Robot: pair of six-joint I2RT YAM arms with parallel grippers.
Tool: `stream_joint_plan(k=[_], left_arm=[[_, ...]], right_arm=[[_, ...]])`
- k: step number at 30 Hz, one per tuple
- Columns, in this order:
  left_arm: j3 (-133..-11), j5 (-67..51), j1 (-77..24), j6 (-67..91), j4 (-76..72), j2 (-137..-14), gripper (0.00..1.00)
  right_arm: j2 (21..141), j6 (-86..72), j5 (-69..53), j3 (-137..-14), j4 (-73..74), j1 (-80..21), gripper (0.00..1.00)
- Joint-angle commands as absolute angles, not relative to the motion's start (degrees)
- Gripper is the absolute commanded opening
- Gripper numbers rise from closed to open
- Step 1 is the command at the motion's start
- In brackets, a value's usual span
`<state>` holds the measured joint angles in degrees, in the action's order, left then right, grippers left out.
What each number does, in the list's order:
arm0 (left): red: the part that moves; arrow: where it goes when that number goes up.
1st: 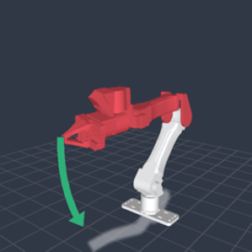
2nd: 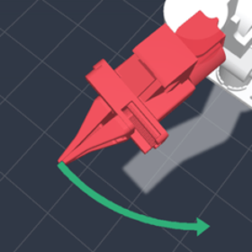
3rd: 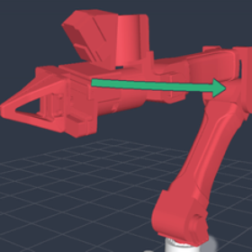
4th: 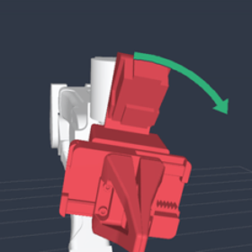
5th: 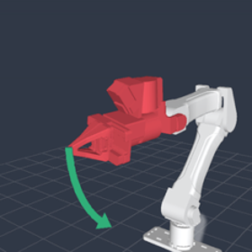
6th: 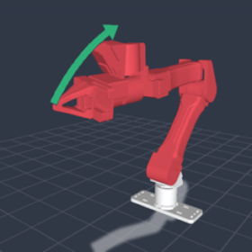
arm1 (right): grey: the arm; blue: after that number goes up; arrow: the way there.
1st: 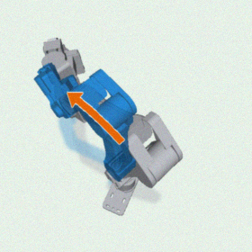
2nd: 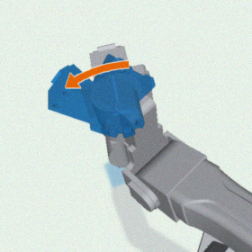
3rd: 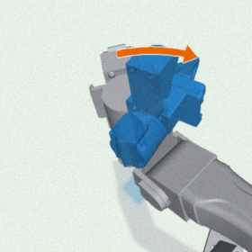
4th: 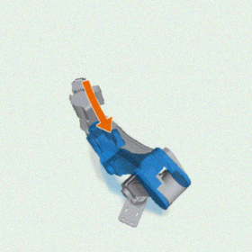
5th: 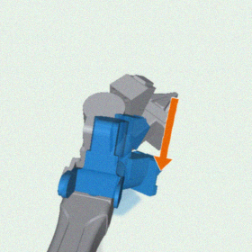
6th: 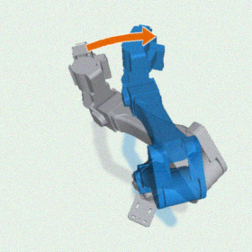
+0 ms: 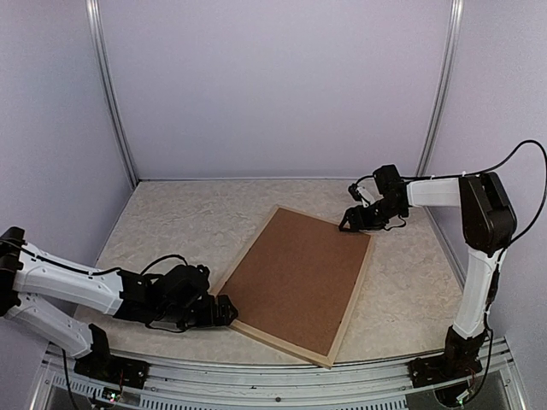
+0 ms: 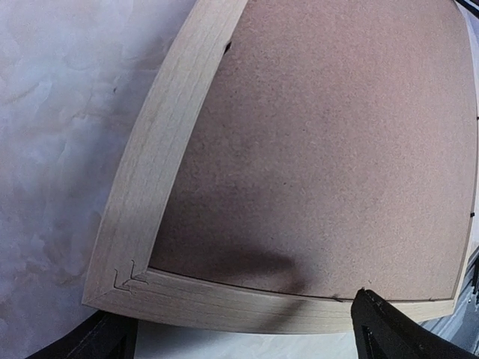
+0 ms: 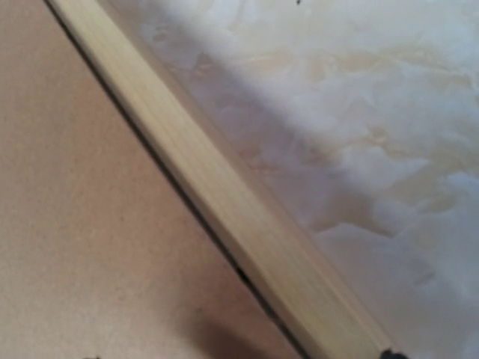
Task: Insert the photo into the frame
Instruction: Frame the body at the center of the board.
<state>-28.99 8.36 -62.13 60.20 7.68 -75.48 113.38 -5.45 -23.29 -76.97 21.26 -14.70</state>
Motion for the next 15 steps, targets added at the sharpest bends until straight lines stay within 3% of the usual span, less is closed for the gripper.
stream_joint_plan(k=[1,15], left_arm=[[-29.41,5.97,-61.96,59.61,3.52,-78.88,0.99],[-29.81,3.38,-51.42,54.75,0.66,-78.1,0.97]], right_arm=[[114.92,-5.47,-23.44,-76.43,23.18,-14.35,0.79],[108.04,-9.63,-23.19,-65.51,19.1,-14.69,0.76]])
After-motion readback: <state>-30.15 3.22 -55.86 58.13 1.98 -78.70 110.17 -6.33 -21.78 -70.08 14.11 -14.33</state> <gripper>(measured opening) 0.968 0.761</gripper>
